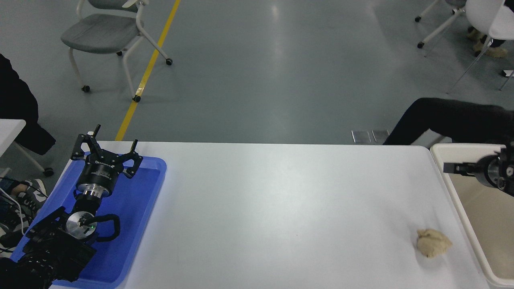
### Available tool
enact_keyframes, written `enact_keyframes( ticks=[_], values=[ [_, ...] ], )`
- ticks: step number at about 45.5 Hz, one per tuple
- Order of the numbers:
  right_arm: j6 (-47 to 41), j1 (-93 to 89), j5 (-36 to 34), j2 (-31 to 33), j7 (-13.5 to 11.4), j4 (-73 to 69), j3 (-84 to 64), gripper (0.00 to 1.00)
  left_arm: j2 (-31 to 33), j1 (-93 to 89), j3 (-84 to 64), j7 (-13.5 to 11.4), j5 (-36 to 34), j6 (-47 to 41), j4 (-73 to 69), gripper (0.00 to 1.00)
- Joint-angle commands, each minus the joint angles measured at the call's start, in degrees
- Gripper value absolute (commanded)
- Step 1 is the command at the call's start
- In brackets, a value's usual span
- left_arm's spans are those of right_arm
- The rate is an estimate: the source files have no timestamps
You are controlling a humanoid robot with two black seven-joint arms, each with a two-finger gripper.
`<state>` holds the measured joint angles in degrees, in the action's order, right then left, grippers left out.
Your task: Pick up foil plate and place in dustbin
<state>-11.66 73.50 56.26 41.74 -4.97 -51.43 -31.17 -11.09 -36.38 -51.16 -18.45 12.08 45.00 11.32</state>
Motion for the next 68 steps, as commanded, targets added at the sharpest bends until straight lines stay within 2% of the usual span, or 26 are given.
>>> enact_keyframes(
  ticks=[1, 9, 17, 24, 35, 41, 48, 62, 68],
  values=[
    [-5.2, 16.1, -9.0, 1.0, 0.0, -15.9, -13.1, 1.00, 0.0, 0.0, 0.0, 0.0, 0.0, 0.0, 0.0, 1.00],
    [-15.6, 23.9, -21.4, -1.5, 0.0, -22.9, -17.0, 1.00, 0.0, 0.0, 0.0, 0.0, 0.0, 0.0, 0.0, 1.00],
    [-21.1, 28.5, -26.0, -5.9, 0.0, -24.6, -17.4, 1.00, 0.0, 0.0, 0.0, 0.0, 0.0, 0.0, 0.0, 1.00],
    [-29.0, 33.4, -30.3, -12.8, -0.1, -24.6, -20.8, 1.00, 0.0, 0.0, -0.1, 0.0, 0.0, 0.0, -0.2, 1.00],
    [-30.1, 39.4, -33.2, -21.5, -0.7, -23.0, -23.1, 1.00, -0.1, 0.1, 0.0, -0.1, 0.0, 0.0, 0.0, 1.00],
    [-30.8, 43.0, -37.8, -25.2, -1.0, -22.7, -28.3, 1.00, -0.2, 0.1, -0.1, -0.1, 0.0, 0.0, -0.2, 1.00],
    [-33.3, 45.9, -40.7, -25.7, -3.6, -23.0, -31.6, 1.00, -0.2, 0.2, -0.1, -0.2, 0.0, 0.0, -0.2, 1.00],
    [-33.3, 53.7, -47.5, -26.6, -5.0, -28.5, -34.4, 1.00, -0.2, 0.2, 0.0, -0.1, 0.0, 0.0, 0.0, 1.00],
    [-33.3, 57.1, -51.9, -27.0, -6.4, -30.5, -34.4, 1.00, -0.2, 0.2, 0.0, -0.1, 0.0, 0.0, -0.2, 1.00]
  ],
)
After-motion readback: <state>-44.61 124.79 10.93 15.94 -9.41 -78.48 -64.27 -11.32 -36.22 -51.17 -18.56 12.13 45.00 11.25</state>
